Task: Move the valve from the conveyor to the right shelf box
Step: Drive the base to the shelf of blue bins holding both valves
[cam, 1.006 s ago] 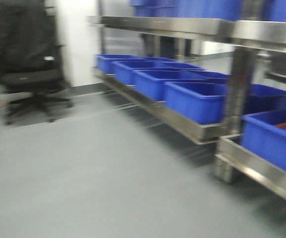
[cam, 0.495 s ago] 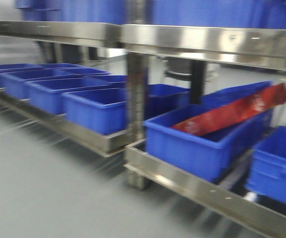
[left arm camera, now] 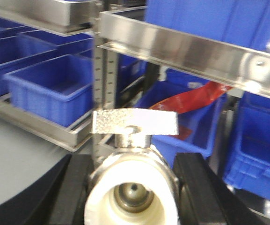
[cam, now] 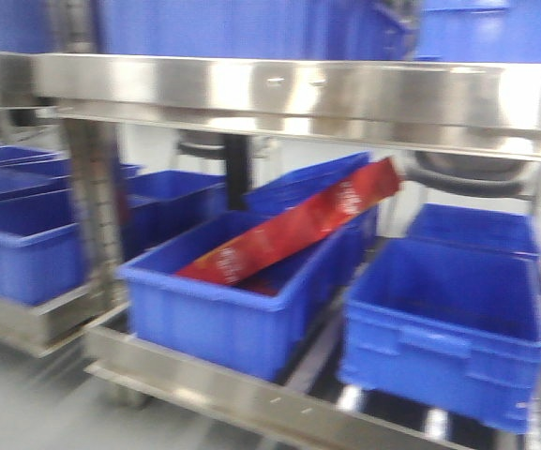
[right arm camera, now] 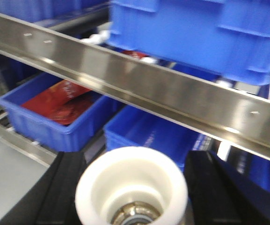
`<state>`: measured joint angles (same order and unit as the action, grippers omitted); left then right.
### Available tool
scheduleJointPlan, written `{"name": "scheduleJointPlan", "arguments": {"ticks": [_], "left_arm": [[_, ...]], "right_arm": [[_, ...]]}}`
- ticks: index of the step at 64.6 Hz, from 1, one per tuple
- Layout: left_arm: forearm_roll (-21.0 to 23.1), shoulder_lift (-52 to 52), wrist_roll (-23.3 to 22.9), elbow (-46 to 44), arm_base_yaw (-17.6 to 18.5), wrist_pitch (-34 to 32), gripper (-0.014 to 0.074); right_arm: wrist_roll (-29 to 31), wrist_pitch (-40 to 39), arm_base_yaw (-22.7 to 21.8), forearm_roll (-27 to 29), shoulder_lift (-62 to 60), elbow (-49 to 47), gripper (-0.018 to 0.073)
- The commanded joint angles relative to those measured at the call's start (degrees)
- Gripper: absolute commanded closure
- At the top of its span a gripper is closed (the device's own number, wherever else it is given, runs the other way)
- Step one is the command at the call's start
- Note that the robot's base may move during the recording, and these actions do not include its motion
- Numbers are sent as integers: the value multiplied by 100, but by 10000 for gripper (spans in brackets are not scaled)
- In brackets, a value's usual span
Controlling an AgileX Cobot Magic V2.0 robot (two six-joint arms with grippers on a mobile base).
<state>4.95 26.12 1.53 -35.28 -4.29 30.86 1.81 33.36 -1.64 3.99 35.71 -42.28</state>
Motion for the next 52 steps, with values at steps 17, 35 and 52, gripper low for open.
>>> {"name": "scheduleJointPlan", "arguments": {"ticks": [17,35,52], "left_arm": [[50,-13,-2,-48,-6,-331,707],[50,-13,-2,-48,-6,-331,707],[50,-13,-2,-48,-6,-331,707]], "right_arm": [[25,-427,-8,-61,-44,-62,721],[25,-427,-8,-61,-44,-62,721],[25,-427,-8,-61,-44,-62,721]]}}
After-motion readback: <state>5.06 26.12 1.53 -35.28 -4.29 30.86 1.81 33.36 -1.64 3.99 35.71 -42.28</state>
